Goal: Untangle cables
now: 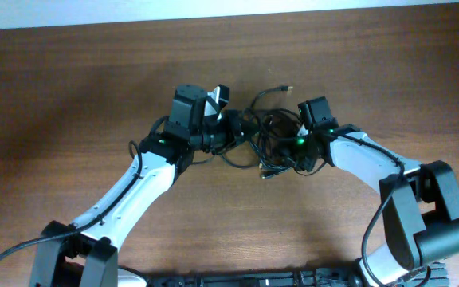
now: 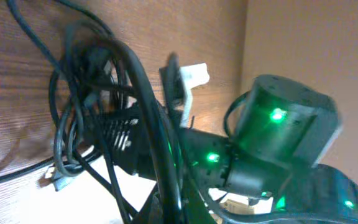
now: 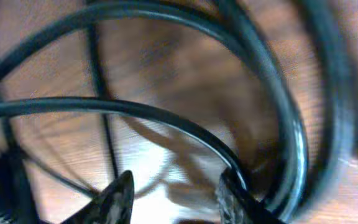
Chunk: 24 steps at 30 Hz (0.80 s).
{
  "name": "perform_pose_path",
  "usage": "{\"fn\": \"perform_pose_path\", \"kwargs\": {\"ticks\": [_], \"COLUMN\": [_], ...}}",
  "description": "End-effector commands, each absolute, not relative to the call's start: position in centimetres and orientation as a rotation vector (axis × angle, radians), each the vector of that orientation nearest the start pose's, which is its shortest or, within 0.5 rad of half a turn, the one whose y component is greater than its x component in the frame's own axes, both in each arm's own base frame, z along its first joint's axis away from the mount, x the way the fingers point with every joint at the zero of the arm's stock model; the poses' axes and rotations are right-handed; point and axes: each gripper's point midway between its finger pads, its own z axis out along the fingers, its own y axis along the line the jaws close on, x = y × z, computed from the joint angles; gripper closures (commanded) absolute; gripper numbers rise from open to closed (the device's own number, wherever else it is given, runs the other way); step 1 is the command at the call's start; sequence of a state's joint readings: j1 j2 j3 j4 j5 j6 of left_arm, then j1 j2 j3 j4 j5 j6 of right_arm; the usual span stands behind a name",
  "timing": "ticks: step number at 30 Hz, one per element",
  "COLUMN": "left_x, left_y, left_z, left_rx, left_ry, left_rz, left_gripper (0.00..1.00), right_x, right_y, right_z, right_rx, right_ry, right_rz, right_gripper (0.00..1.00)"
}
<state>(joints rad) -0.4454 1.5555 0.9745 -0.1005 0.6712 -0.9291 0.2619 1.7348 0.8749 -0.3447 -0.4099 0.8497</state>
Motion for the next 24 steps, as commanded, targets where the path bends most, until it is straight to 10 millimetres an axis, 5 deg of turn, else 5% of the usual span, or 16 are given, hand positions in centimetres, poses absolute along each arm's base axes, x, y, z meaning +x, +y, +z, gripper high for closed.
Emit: {"fn": "perform_pose_path", "kwargs": {"ticks": [1,6,15,20,24], "left_x": [33.4,34.0,34.1,34.1,34.1], "left_y": [-26.9,-26.4,-26.2,-26.2,-26.2], "left_z": [16.7,16.3,16.2,16.3,16.3], "left_rx": [-0.143,-0.143,-0.152,-0.151,-0.151], "left_ry": [2.477,2.469,2.467,2.466,2.466], "left_rz": [-1.339,-1.271,-1.256,-1.256,-1.256], "left_gripper": [1.00,1.00,1.00,1.00,1.00], "right_x": [32.2,32.4,30.9,31.2,31.9], "right_y": [16.9,16.8,14.1,14.5,16.9], "right_z": [2.5,4.6,2.8,2.2,1.5], "right_rx": [0.657,0.595,0.678,0.671,0.560], "right_ry": [2.845,2.867,2.939,2.939,2.919], "right_rz": [0.897,0.868,0.615,0.623,0.660], "right_gripper": [0.54,0.51,0.50,0.51,0.50]}}
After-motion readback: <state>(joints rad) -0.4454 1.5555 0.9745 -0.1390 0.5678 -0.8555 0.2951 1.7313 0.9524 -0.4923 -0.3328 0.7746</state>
